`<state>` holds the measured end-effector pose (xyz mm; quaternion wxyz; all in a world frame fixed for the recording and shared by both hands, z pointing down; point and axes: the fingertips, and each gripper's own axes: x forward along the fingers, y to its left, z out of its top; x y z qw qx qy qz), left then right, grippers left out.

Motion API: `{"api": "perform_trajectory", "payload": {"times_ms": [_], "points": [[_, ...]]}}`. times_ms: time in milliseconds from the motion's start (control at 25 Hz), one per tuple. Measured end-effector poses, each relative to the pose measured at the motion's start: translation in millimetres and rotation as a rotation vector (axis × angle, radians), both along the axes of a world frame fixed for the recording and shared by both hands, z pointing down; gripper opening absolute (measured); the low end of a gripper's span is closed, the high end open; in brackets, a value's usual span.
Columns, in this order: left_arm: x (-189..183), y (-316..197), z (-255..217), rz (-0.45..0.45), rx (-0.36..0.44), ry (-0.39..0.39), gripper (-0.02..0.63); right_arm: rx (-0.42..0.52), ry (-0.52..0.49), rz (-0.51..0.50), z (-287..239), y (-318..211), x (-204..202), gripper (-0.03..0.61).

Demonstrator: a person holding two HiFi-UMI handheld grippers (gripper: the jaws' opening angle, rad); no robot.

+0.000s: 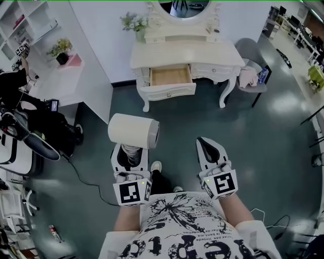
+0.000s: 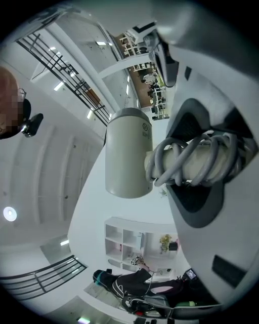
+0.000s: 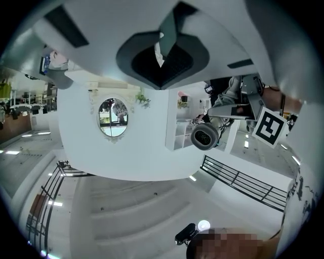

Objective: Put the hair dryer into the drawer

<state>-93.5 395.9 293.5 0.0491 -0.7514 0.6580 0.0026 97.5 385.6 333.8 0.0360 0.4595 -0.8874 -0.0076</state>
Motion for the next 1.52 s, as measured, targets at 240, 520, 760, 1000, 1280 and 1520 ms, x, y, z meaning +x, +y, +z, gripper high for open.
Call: {"api": "perform_trajectory", "payload": {"times_ms": [240,520,760,1000,1280,1520], "points": [[-3.0,-11.0,-0.4,0.002,-0.009,0.005,0.255,-0.020,-0.014,0.025,5.8,-12.0,4.5,0.009],[-16.5,-56.2,0.6,0.011,0.005,0.001,0.256,-0.045,-0.021,0.014,17.9,-57.8,-8.9,0.009],[-41.9,-134.4,1.2,0.023,0.009,0.029,0.256,-0.052,-0.001,0.028,21.1,-129.6,-32.1,0.009],[-71.3,-241.9,-8.3,0.081,0.031,0.025,0.256,-0.045,0.010,0.063,9.4,-230.4,-66.3,0.009],[-107.7,-363.3,-7.5,0.149,0.021,0.039,0.256,-0.073,0.007,0.138,11.1,-342.2,-95.4,0.009],[-124.5,-427.5,7.1,0.183,-0.012,0.037,0.256,-0.092,-0.018,0.201,16.9,-401.0,-102.9,0.009]]}}
